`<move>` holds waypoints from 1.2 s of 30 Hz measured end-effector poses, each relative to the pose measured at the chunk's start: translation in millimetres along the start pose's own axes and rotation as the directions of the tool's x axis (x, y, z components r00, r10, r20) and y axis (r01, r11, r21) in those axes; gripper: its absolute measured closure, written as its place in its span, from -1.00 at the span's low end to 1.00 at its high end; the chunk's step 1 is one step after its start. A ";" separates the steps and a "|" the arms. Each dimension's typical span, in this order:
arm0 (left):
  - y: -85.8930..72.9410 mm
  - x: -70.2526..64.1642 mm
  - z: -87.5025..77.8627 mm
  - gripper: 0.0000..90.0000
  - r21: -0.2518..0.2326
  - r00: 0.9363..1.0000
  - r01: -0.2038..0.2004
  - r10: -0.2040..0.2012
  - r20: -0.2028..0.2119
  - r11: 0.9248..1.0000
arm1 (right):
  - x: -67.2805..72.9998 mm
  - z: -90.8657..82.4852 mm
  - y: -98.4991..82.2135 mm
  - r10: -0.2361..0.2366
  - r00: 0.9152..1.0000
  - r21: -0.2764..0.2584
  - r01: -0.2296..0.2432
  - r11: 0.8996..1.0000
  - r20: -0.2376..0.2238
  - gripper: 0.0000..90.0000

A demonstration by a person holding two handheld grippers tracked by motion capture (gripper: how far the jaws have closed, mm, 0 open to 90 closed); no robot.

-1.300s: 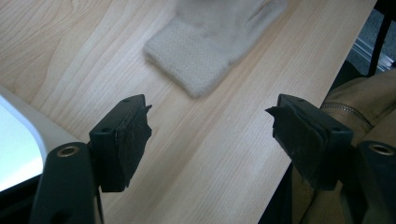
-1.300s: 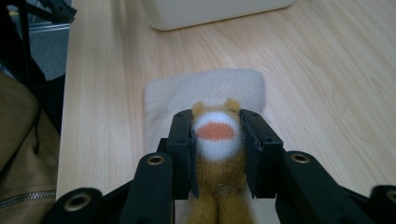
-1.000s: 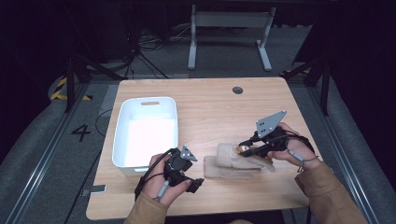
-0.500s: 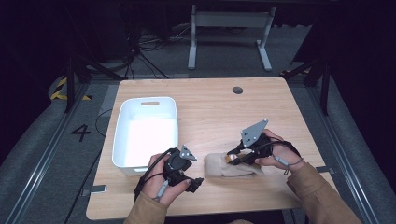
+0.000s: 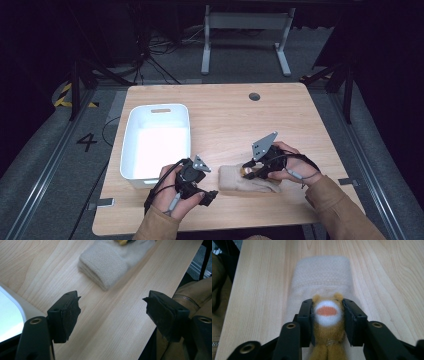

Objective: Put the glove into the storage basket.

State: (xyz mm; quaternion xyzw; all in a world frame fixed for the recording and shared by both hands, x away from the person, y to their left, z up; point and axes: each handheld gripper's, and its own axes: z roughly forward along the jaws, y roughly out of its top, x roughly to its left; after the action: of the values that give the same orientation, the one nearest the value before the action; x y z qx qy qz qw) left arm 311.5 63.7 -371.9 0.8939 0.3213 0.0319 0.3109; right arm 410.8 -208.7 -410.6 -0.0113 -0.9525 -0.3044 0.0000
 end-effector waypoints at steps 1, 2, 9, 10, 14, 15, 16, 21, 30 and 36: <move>0.2 0.4 0.8 -0.40 0.004 1.000 -0.003 0.003 0.002 1.000 | 0.6 0.9 -0.2 0.006 1.000 -0.009 -0.006 1.000 0.007 0.24; 0.4 0.4 1.3 -0.40 0.005 1.000 -0.001 0.001 0.001 1.000 | 0.6 0.9 -0.3 0.003 1.000 -0.017 -0.003 1.000 0.008 0.15; 3.1 -0.1 3.8 -0.41 0.004 1.000 -0.008 0.008 0.005 1.000 | 2.4 -8.7 -1.3 0.047 0.998 -0.070 -0.045 0.997 0.030 0.02; 3.6 0.0 3.8 -0.41 0.007 1.000 -0.011 0.011 0.009 1.000 | 2.5 -10.8 -2.0 0.055 0.998 -0.075 -0.052 0.996 0.035 0.02; 4.8 -0.1 4.5 -0.41 0.007 1.000 -0.015 0.015 0.011 1.000 | 2.7 -17.1 -3.6 0.073 0.996 -0.103 -0.068 0.992 0.049 0.02; 5.5 -0.4 5.1 -0.41 0.006 1.000 -0.017 0.017 0.011 1.000 | 3.1 -22.1 -4.3 0.085 0.994 -0.123 -0.076 0.989 0.068 0.01; 5.5 -0.4 5.1 -0.41 0.006 1.000 -0.017 0.017 0.011 1.000 | 3.1 -22.1 -4.3 0.085 0.994 -0.123 -0.076 0.989 0.068 0.01; 8.1 -0.8 6.6 -0.41 0.006 1.000 -0.022 0.021 0.011 1.000 | 4.3 -41.7 -7.5 0.134 0.985 -0.186 -0.112 0.976 0.108 0.01; 15.6 -2.3 9.6 -0.42 -0.010 0.999 -0.034 0.034 0.022 0.999 | 5.5 -68.8 -23.9 0.292 0.935 -0.249 -0.240 0.938 0.200 -0.01; 23.1 -4.8 13.1 -0.43 -0.020 0.999 -0.044 0.045 0.024 0.999 | 6.7 -84.1 -41.8 0.388 0.884 -0.270 -0.319 0.908 0.262 -0.08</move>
State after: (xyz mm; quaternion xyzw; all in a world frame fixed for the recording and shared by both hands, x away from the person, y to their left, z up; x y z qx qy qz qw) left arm 323.9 40.0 -368.4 0.8981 0.2972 0.0309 0.3226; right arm 402.6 -291.3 -366.3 -0.2332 -0.8828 -0.3967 -0.0946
